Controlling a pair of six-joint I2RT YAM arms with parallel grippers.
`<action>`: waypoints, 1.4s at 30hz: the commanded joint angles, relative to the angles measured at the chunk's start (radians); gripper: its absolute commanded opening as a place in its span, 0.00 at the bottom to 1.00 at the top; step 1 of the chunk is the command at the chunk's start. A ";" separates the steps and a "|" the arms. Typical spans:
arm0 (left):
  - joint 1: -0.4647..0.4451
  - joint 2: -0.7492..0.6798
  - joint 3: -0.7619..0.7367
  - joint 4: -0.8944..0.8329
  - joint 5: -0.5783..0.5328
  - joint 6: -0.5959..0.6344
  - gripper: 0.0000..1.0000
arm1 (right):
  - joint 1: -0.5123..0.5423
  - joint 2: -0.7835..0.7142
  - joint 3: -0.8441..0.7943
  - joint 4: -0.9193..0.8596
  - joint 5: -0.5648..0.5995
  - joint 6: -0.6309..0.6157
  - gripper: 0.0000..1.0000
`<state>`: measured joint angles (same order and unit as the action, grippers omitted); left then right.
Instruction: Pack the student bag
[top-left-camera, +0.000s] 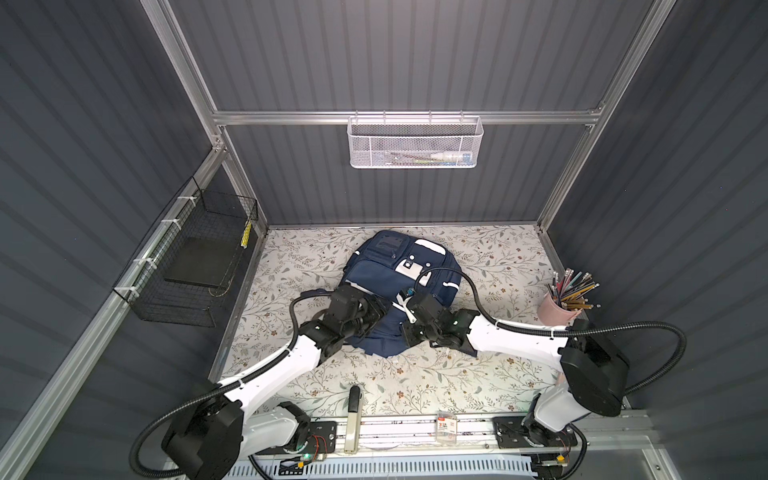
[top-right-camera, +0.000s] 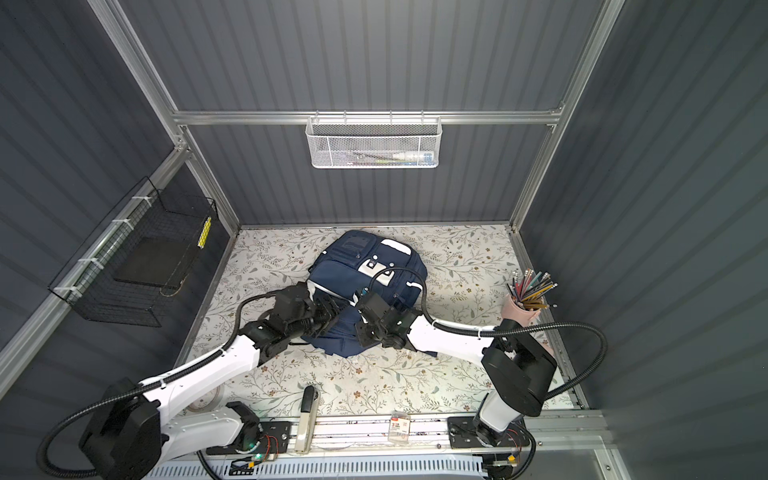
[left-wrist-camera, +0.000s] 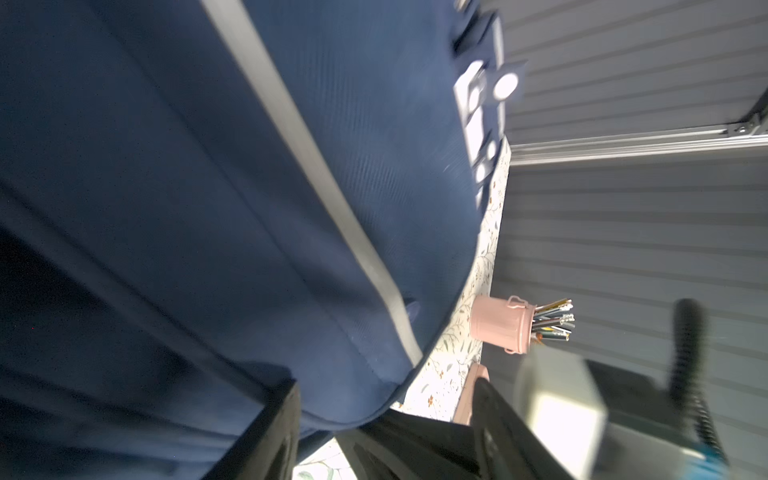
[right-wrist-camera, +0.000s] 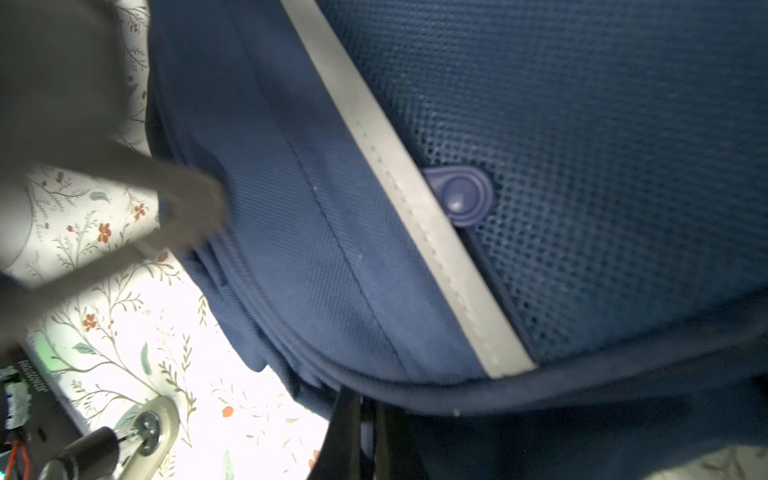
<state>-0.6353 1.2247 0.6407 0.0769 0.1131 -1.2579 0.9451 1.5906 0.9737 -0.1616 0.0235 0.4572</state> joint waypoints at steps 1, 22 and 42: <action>0.003 0.059 -0.082 0.234 -0.065 -0.124 0.66 | 0.014 -0.007 -0.003 0.069 -0.015 0.021 0.00; -0.156 0.081 -0.030 0.033 -0.222 -0.266 0.64 | 0.032 -0.008 -0.032 0.093 0.012 0.058 0.00; -0.145 0.046 -0.080 0.021 -0.307 -0.265 0.00 | -0.127 -0.183 -0.167 -0.048 0.096 -0.067 0.00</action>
<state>-0.8032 1.2987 0.5907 0.1631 -0.1383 -1.5501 0.8745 1.4441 0.8307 -0.1001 0.0494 0.4339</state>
